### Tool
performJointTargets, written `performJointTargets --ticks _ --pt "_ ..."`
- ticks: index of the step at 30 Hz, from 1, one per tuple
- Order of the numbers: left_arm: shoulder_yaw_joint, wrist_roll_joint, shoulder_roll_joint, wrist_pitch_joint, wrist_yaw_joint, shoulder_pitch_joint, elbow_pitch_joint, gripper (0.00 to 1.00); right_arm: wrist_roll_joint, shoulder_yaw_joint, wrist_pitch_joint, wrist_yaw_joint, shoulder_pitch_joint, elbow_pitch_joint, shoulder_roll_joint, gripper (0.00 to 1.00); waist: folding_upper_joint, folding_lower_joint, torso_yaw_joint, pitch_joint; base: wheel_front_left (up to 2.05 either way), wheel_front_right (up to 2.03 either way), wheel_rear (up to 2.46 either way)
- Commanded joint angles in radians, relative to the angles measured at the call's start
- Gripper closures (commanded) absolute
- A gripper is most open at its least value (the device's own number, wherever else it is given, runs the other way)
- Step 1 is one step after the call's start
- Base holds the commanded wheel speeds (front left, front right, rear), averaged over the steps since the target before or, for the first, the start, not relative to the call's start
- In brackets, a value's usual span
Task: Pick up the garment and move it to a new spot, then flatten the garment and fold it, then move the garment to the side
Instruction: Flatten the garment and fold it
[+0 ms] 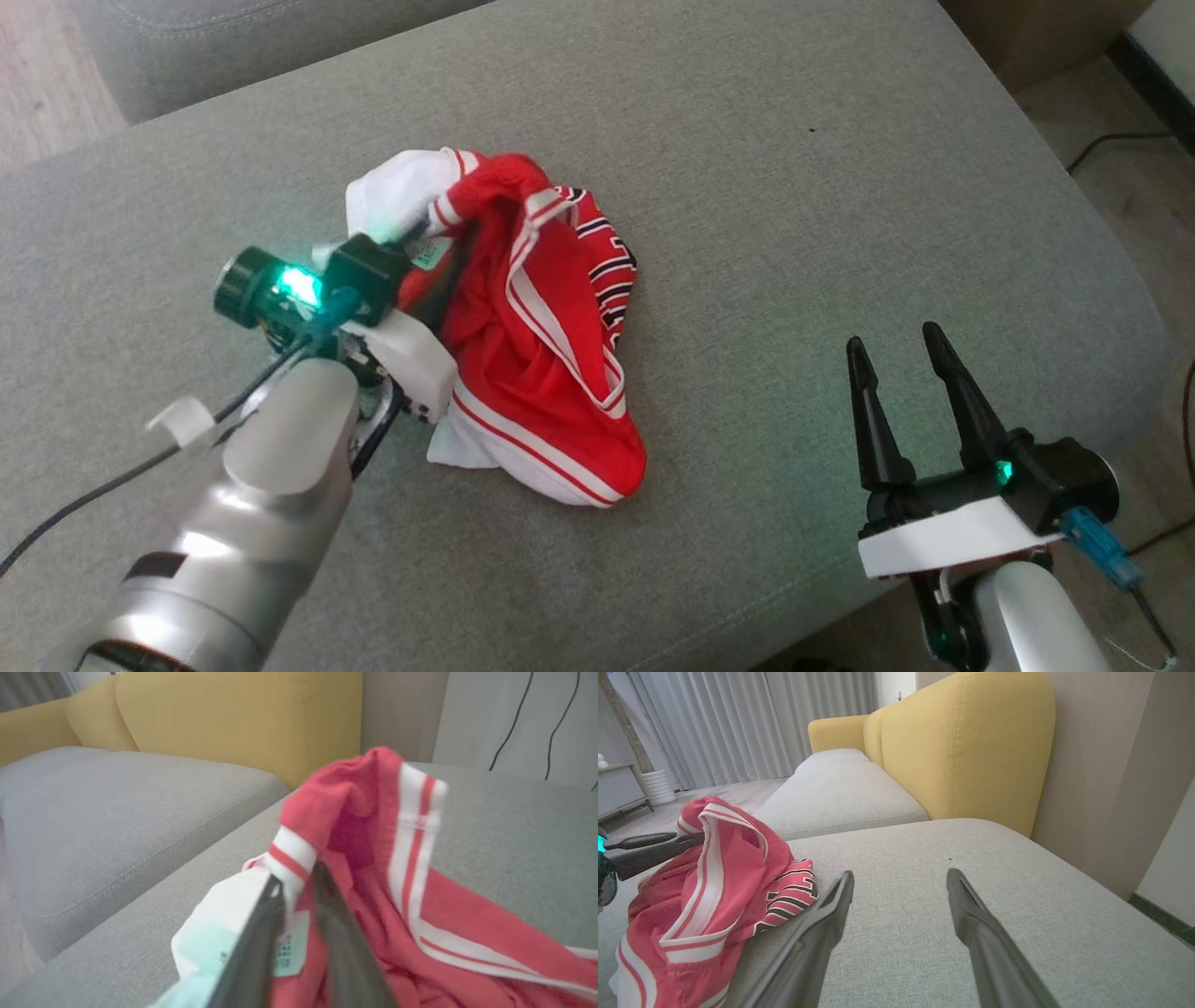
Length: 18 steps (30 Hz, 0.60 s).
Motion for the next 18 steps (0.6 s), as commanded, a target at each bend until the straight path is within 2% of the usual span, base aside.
performJointTargets --ticks 1,5,9,18 --pt "0.012 -0.012 0.019 0.001 0.002 -0.054 -0.018 1.00 0.004 0.018 -0.011 0.008 -0.031 -0.030 -0.005 0.00 0.0000 0.0000 -0.001 0.000 0.00 0.00 0.00" --pt "-0.027 -0.075 0.017 0.001 0.002 -0.078 0.007 1.00 0.011 0.017 -0.011 0.008 -0.028 -0.028 -0.005 0.00 0.0000 0.0000 -0.005 -0.003 0.00 0.00 0.00" --pt "0.029 -0.123 0.041 -0.024 0.011 -0.138 0.015 1.00 0.015 0.003 -0.011 0.008 -0.018 -0.028 -0.005 0.00 0.0000 0.0000 0.020 -0.014 0.00 0.00 0.00" --pt "0.136 -0.132 0.151 -0.038 0.149 -0.235 -0.050 1.00 0.009 0.002 -0.011 0.008 0.007 -0.016 -0.005 0.00 0.0000 0.0000 0.090 -0.071 0.00 0.00 0.00"
